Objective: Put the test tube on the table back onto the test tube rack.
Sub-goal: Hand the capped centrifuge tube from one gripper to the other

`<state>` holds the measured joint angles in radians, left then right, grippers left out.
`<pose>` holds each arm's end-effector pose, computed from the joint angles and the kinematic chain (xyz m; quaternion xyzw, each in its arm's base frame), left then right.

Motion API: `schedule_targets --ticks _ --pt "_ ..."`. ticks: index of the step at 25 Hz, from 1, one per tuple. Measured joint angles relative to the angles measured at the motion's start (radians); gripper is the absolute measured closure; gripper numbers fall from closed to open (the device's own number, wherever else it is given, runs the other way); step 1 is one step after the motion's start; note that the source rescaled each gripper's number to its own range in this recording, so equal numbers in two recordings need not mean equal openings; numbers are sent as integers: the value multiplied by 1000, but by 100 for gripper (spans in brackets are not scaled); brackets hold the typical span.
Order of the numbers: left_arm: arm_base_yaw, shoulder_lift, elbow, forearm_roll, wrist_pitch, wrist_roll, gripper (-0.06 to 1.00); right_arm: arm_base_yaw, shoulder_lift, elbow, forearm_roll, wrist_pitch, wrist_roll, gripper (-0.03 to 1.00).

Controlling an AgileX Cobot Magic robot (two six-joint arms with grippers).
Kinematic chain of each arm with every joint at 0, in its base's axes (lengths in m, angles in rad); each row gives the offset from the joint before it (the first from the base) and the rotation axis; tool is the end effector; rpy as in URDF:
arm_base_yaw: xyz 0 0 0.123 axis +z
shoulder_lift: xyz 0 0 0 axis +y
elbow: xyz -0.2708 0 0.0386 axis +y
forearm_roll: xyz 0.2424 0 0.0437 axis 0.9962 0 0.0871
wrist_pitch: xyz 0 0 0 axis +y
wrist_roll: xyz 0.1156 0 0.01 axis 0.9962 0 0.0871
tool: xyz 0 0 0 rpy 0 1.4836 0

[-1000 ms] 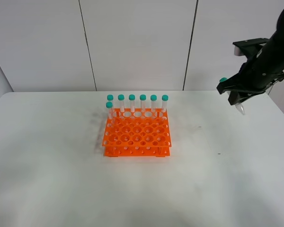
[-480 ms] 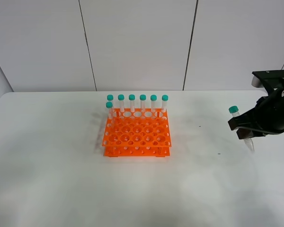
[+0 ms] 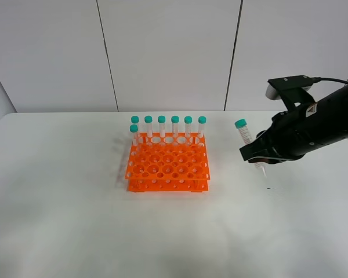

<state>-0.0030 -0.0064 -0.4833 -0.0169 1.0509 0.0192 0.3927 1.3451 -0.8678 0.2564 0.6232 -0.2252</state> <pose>0.0255 -0.0018 0.2594 0.0097 0.8533 -0.0042 0.5214 0.2471 0.1210 0.2266 -0.2144 0.9325 0.1228 0.2635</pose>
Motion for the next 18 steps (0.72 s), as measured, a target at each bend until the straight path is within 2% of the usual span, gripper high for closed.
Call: schedule_targets --ticks 5,10,15,18 --pt "0 0 -22 0 -31 -4 -5 102 0 0 38 -39 -28 94" --pt "0 114 -136 -17 -83 -7 -5 126 0 -8 142 -48 -138 94" --pt "0 360 -293 -110 -113 38 -5 126 0 -32 339 -50 -385 94" --pt "0 530 -337 -219 -175 88 -5 126 5 -32 421 -45 -492 94"
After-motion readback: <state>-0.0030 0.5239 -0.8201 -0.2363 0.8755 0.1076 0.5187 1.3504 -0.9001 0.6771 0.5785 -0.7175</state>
